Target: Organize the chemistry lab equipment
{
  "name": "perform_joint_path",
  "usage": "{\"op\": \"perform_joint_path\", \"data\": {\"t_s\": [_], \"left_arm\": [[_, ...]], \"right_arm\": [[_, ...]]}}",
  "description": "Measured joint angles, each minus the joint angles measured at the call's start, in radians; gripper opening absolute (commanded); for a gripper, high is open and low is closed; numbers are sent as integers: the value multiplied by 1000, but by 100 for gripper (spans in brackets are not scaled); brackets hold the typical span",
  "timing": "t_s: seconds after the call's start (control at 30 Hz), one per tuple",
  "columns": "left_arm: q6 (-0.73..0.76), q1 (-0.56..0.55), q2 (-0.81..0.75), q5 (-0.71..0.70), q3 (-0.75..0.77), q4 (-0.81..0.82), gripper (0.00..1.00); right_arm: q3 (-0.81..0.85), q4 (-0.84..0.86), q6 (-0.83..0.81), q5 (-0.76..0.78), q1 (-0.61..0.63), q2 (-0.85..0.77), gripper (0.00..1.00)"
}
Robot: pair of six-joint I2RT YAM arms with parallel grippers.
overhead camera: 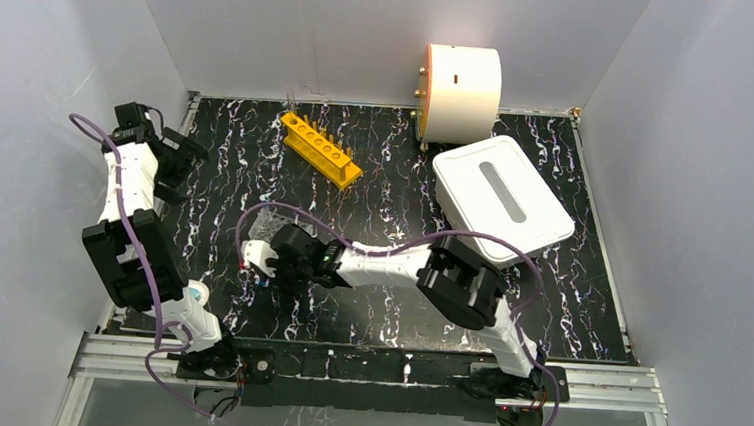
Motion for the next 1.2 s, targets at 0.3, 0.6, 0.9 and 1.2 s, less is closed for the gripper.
{"op": "perform_joint_path", "data": {"t_s": [0.3, 0.6, 0.9, 1.2], "left_arm": [[-26, -16, -103, 163, -57, 8, 90], [76, -158, -290, 177, -115, 21, 89], [125, -180, -323, 189, -223, -14, 91], [182, -203, -317, 75, -125, -80, 98]], "right_arm": [[-252, -68, 77, 9, -23, -192, 24], [-333, -106, 143, 84, -24, -262, 40], [-185, -254, 156, 122, -26, -183, 40], [-112, -307, 159, 149, -19, -139, 26]]}}
